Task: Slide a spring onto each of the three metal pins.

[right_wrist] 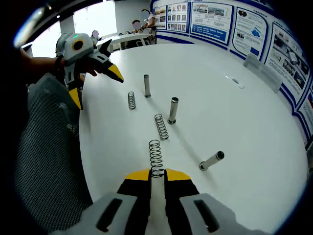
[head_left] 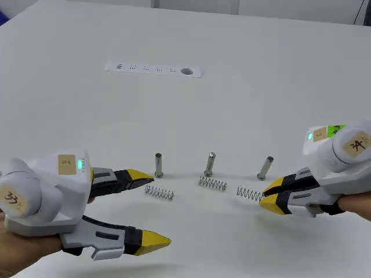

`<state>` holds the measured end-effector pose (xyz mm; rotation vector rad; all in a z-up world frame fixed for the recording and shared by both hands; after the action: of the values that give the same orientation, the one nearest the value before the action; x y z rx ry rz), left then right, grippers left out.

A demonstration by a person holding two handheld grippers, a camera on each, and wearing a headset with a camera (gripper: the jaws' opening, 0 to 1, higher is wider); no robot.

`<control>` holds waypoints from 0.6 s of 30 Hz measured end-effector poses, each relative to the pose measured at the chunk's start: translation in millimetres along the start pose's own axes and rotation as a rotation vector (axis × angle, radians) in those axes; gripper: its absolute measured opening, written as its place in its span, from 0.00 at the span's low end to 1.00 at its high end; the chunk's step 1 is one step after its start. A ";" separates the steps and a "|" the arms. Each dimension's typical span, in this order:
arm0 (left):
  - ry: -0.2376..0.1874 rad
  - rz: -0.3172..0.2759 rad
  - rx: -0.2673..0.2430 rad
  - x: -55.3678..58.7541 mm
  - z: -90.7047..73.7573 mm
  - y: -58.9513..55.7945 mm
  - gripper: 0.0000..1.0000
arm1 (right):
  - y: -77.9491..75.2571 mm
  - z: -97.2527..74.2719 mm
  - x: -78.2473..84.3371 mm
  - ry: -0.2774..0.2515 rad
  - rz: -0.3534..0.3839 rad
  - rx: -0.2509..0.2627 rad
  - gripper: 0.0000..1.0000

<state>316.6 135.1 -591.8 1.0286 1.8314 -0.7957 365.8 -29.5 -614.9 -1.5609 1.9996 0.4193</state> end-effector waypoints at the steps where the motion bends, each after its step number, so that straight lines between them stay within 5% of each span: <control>1: 0.001 0.001 0.003 -0.3 1.6 0.5 0.63 | 2.3 0.8 -2.3 -0.003 -0.006 -0.006 0.11; 18: 0.001 0.006 0.053 -9.4 23.9 2.9 0.54 | 21.9 9.5 -31.6 -0.026 -0.107 -0.089 0.11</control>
<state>330.8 113.6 -593.7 1.0674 1.8159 -0.8447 352.2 6.4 -605.5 -1.6994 1.8908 0.4888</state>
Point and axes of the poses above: the centre of the closed fingertips' face, and the gripper's own axes: z roughly forward along the fingers, y roughly to its left, x roughly out of its underside, the point moved 2 cm from there along -z, roughly backward along the fingers, and after that the axes turned 8 degrees about -z, right-handed, at the moved point
